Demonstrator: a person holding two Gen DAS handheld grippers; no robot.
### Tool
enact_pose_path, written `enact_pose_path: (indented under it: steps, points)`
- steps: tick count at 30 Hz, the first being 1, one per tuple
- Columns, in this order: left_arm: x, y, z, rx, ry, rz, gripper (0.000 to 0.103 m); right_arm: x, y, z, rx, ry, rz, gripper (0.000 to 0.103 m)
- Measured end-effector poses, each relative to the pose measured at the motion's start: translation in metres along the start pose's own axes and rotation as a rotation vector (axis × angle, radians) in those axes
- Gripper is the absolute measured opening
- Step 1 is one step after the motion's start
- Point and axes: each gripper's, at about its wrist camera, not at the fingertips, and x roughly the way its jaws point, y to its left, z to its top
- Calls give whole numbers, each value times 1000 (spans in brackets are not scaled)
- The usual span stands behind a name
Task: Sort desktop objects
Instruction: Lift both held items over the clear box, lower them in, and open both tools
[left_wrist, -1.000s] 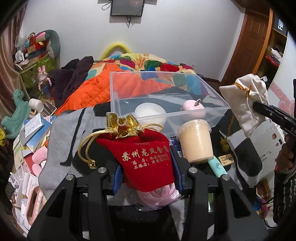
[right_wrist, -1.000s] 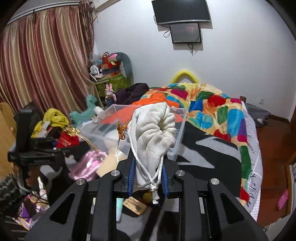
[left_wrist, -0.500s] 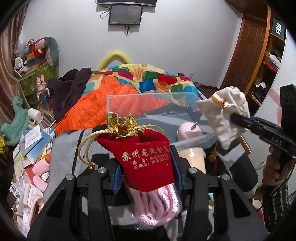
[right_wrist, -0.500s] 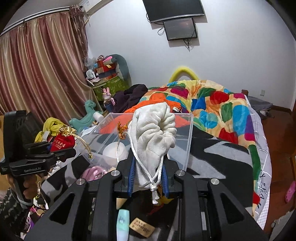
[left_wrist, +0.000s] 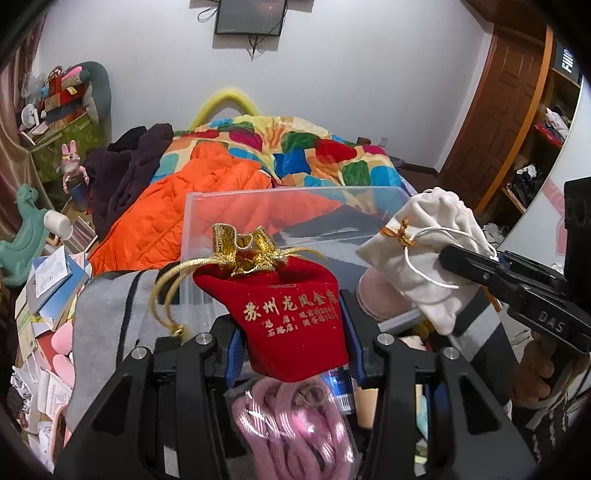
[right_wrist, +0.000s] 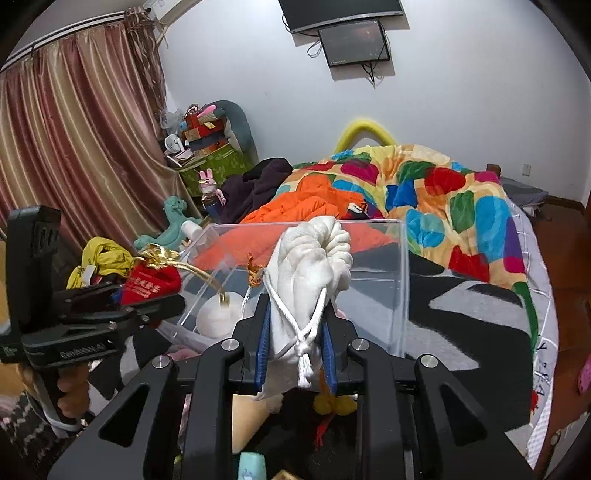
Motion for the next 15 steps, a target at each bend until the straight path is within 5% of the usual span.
enact_pose_path:
  steps: [15]
  points:
    - [34, 8, -1, -24, 59, -3, 45, 40, 27, -7, -84, 59, -26, 24]
